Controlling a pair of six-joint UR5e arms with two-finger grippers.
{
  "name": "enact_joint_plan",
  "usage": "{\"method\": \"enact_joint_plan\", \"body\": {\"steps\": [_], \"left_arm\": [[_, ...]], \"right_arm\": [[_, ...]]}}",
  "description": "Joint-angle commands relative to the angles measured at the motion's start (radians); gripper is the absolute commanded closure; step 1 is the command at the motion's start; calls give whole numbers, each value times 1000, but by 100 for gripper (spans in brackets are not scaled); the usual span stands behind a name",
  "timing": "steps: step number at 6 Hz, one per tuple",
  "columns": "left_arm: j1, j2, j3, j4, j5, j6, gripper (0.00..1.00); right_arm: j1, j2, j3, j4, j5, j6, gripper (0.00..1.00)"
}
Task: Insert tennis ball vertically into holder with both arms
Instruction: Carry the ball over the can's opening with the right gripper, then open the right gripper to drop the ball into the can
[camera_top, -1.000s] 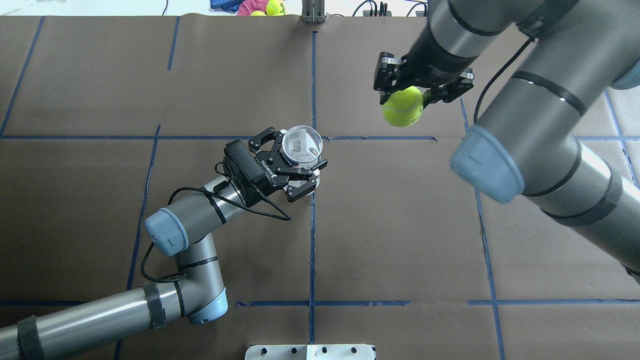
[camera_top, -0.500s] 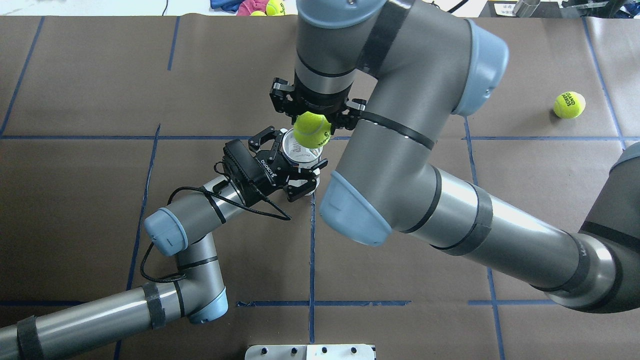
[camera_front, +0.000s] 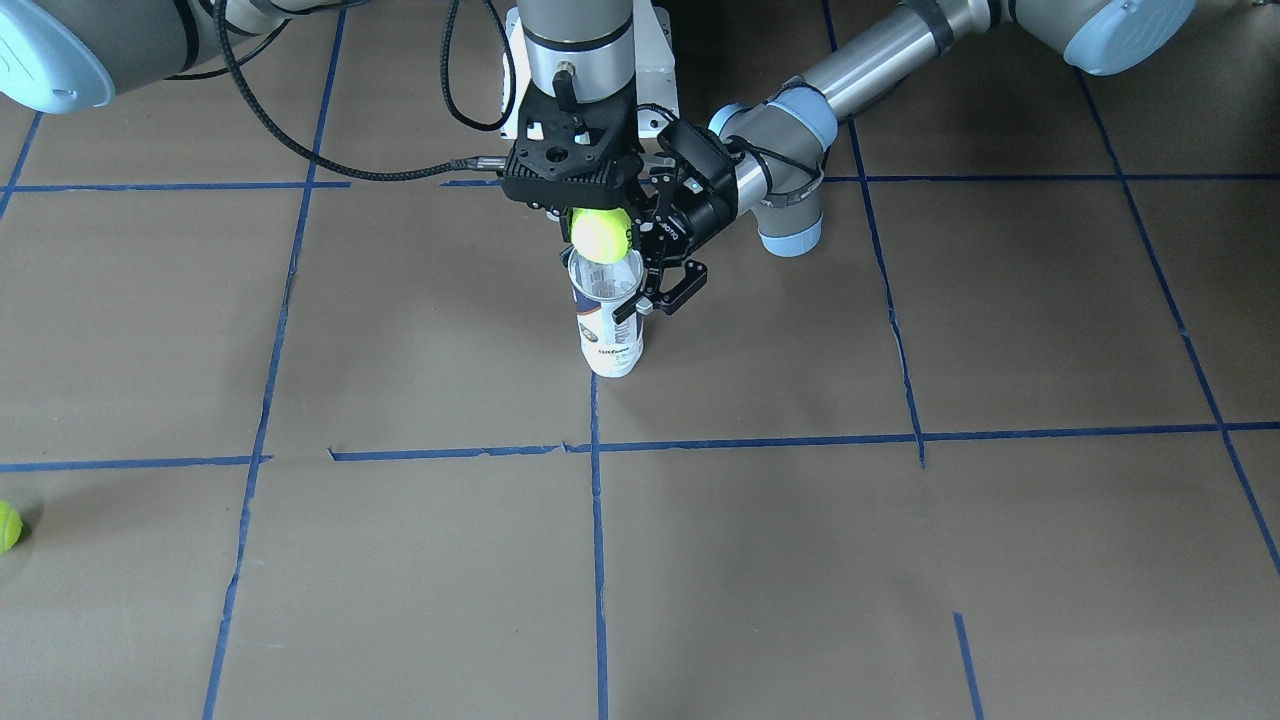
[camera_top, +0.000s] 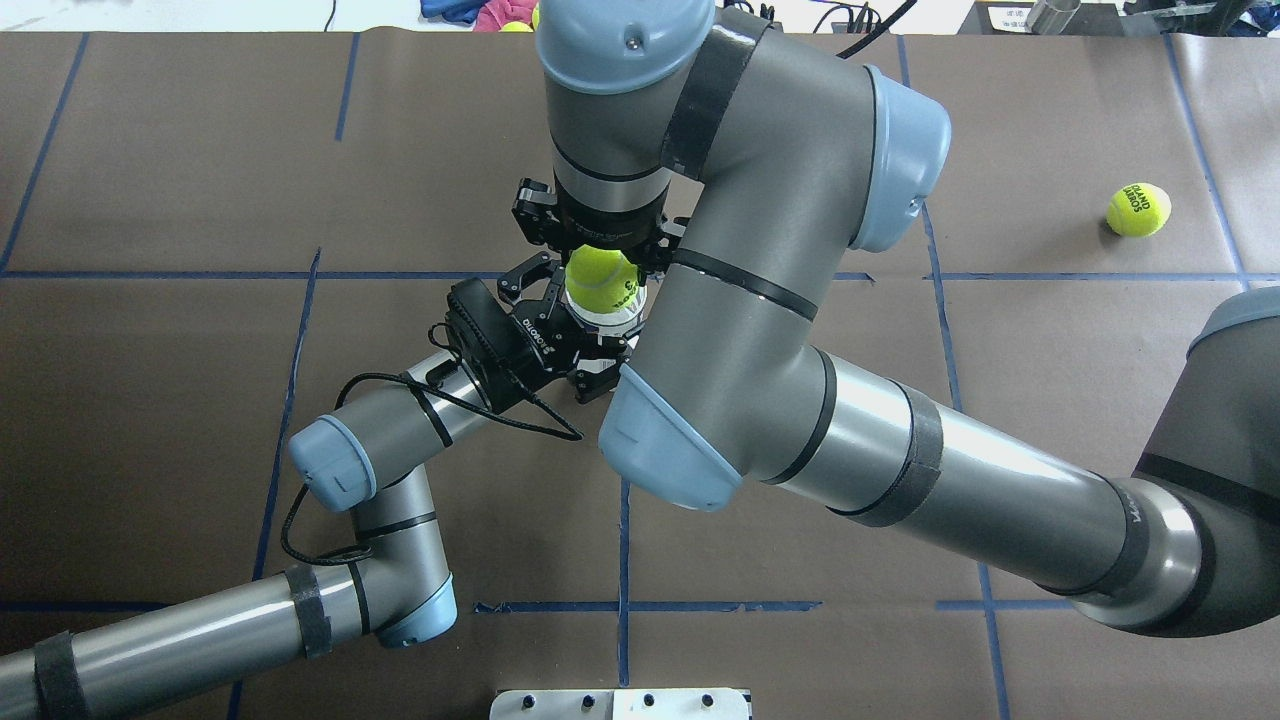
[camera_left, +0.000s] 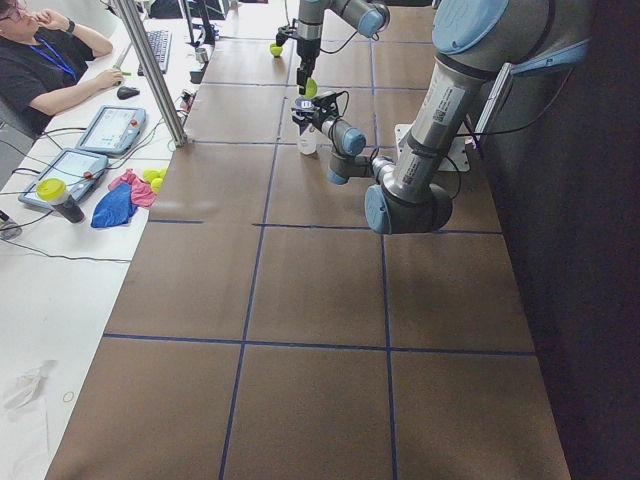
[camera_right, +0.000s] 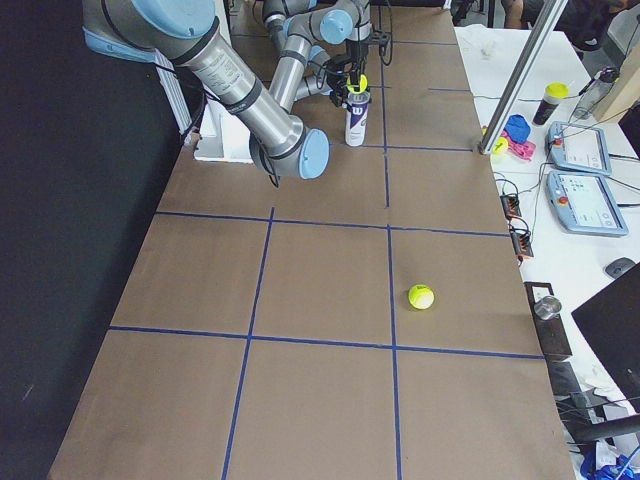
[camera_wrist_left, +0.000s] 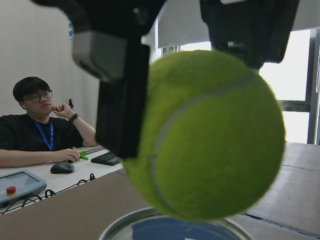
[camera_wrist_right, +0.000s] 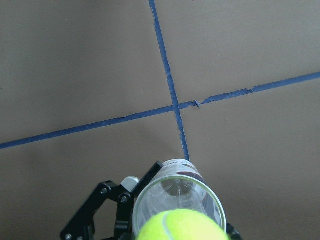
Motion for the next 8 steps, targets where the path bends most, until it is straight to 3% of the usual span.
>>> {"method": "enact_joint_plan", "body": {"steps": [1,5,8], "left_arm": [[0,1,0,0,0,0,7],[-8,4,0,-1,-2,0,9],[-9,8,-2,-4,-3,-3,14]], "right_arm": [[-4,0,-16,3,-7,-4,1],[10,-1,-16,6,-1,-56,1],[208,-99,-4,6,168,-327,1]]}}
